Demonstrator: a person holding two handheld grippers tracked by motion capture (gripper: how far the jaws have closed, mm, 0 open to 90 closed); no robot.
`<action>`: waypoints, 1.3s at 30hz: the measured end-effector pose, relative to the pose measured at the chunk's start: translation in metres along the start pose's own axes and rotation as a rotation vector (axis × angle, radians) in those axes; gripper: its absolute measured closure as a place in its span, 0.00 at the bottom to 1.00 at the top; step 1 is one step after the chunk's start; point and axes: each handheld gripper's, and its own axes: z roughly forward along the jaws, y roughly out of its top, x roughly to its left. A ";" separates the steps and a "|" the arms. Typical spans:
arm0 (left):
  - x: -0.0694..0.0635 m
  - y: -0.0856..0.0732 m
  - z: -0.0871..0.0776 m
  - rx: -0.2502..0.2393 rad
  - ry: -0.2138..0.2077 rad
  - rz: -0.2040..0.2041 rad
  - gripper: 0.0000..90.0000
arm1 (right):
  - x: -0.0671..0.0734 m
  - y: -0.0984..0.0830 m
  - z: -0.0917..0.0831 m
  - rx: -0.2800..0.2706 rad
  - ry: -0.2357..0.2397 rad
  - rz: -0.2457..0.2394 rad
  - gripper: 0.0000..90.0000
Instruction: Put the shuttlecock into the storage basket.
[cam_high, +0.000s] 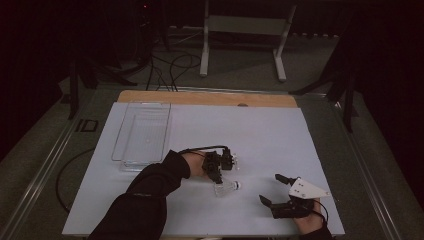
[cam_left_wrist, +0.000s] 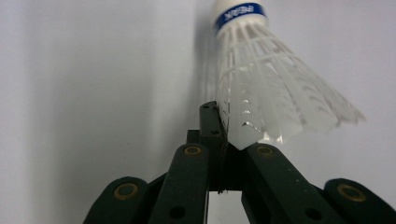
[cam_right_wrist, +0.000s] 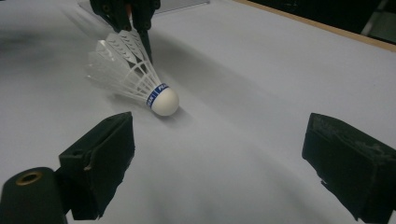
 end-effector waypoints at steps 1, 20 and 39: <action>-0.001 0.000 -0.001 0.004 -0.003 0.009 1.00 | 0.000 0.000 0.000 0.000 0.002 0.000 0.10; -0.010 -0.007 -0.019 0.005 -0.038 0.080 1.00 | 0.001 0.000 0.001 0.003 0.002 0.000 0.10; -0.019 -0.018 -0.048 0.016 -0.027 0.093 1.00 | 0.001 0.000 0.003 0.008 0.005 0.002 0.10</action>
